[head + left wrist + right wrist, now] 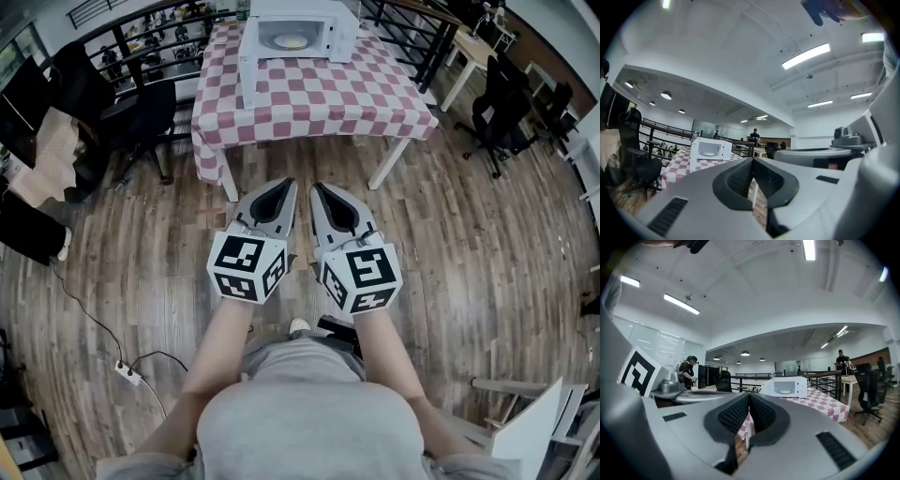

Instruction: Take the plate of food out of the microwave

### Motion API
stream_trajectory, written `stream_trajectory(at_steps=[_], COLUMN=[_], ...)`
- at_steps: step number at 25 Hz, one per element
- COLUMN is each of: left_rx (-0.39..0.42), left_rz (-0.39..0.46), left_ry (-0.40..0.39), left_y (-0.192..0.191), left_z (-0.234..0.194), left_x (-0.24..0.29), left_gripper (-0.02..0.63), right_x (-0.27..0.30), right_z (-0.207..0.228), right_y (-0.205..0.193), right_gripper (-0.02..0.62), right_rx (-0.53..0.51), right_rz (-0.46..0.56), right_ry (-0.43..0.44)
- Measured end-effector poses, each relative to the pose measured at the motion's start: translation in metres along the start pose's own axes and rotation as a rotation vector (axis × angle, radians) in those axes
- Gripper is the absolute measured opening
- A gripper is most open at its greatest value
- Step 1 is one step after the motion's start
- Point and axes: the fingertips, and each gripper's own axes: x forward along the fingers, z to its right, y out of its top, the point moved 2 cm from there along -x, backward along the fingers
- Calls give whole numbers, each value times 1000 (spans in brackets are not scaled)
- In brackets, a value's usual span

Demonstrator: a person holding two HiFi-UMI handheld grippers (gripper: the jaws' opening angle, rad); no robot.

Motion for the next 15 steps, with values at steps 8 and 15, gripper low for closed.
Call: stream_trajectory(at_steps=[8,15], left_rx=[-17,-32], left_rz=[7,14], left_ry=[12,28], left_y=[-1,-2], left_z=[-4,-17], left_x=[45,67], left_gripper=[2,2], right_x=[23,42], right_z=[39,55], right_y=[-6,-11], right_gripper=[26,25], right_rx=[-7,-12], right_rz=[-1,-6], right_ry=[15,23])
